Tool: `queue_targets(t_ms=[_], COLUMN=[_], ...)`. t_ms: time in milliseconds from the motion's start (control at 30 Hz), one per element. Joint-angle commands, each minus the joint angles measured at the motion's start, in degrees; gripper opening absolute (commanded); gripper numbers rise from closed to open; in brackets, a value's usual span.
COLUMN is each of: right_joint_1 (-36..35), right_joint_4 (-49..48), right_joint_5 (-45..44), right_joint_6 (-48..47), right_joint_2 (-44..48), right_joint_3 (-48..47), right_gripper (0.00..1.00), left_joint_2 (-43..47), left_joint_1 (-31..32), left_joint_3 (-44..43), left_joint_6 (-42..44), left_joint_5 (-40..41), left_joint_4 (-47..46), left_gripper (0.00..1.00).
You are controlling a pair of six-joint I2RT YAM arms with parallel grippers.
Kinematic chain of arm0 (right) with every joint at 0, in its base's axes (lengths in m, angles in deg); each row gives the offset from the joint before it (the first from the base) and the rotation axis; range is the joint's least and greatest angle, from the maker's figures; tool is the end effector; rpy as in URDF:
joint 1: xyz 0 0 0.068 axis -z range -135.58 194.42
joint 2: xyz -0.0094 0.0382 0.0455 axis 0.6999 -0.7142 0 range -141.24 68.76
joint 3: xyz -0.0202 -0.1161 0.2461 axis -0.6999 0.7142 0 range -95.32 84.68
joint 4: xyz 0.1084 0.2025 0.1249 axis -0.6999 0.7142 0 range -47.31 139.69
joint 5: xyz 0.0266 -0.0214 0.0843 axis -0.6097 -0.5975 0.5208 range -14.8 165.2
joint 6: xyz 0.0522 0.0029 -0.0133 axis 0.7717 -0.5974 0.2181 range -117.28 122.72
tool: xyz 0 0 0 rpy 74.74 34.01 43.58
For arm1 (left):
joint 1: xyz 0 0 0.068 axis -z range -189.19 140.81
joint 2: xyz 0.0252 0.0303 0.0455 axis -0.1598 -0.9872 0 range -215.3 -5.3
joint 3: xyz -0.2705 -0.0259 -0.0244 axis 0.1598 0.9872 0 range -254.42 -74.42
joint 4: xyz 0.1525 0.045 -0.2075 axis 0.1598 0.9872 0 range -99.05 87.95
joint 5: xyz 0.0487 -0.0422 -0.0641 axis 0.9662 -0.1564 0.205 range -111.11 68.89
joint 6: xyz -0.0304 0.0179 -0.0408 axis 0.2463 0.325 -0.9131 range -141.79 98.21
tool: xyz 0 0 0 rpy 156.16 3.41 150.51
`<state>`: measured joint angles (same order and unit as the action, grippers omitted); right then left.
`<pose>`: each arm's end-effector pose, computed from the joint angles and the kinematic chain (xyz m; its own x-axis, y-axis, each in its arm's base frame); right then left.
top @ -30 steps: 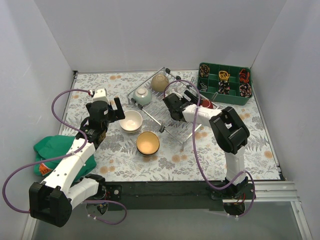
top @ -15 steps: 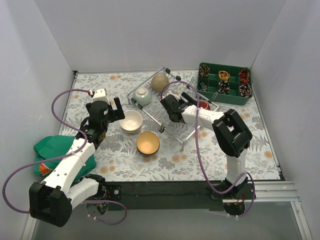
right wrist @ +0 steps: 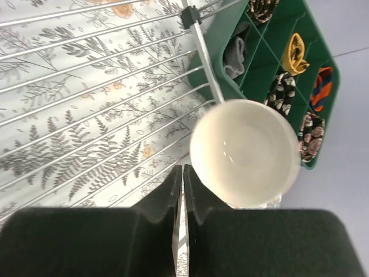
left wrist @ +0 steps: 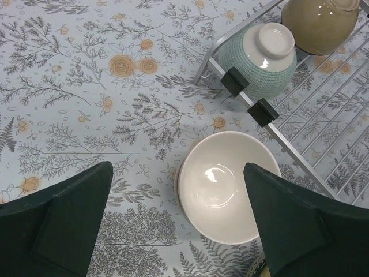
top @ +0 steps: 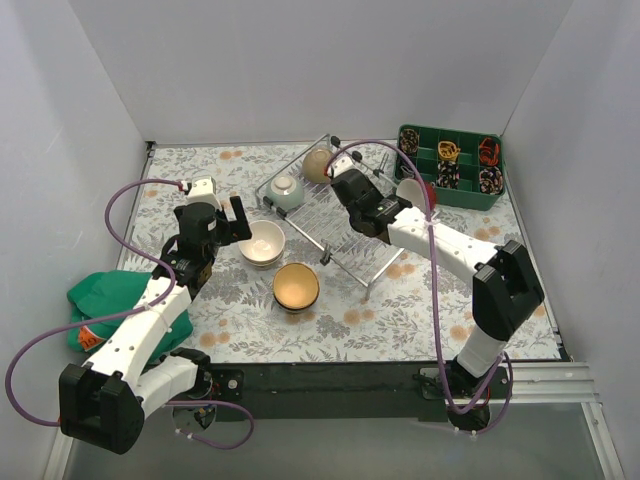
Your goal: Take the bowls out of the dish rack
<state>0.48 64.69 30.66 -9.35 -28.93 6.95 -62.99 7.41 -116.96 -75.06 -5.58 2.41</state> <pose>0.2911 0.2457 0.2814 -0.4458 -0.6366 -0.6292 -0.2171 0.7589 -0.6140 0.2211 -0.0559 0.2820 -0.2935 -0.7183 -0.6308 -0.3167 0.6956 -0.6448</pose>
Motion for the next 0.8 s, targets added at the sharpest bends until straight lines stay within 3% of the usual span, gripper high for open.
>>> queue_targets(t_ms=[0,233,333,467,567,667,767], right_joint_1=[0.61,1.67,2.63,7.80,11.15,14.39,18.87], right_joint_4=[-1.43,-3.37,-3.37,-3.37,-3.28,-3.72,-3.89], right_joint_5=[5.15,7.36,6.57,11.72,14.38,15.44,18.60], right_joint_6=[3.90,4.43,4.17,6.18,8.03,9.61,13.12], right_joint_2=[2.94,4.97,5.31,7.68,9.09,9.45,9.27], right_joint_3=[-0.67,0.92,1.71,2.85,3.47,3.73,3.82], right_gripper=[0.10,0.07,0.16,0.44,0.57,0.68,0.70], left_joint_2=[0.83,1.27,1.27,1.00,1.00,1.00,1.00], left_joint_1=[-0.16,-0.16,-0.17,-0.25,-0.16,-0.25,-0.16], left_joint_3=[1.06,1.50,1.68,1.67,1.59,1.59,1.59], left_joint_6=[1.07,1.51,1.60,1.51,1.51,1.51,1.60], left_joint_5=[-2.69,-4.45,-4.72,-5.07,-5.33,-5.25,-5.25], left_joint_4=[-1.71,-2.41,-2.67,-2.59,-2.59,-2.67,-2.50], left_gripper=[0.98,0.98,0.98,0.98,0.98,0.98,0.98])
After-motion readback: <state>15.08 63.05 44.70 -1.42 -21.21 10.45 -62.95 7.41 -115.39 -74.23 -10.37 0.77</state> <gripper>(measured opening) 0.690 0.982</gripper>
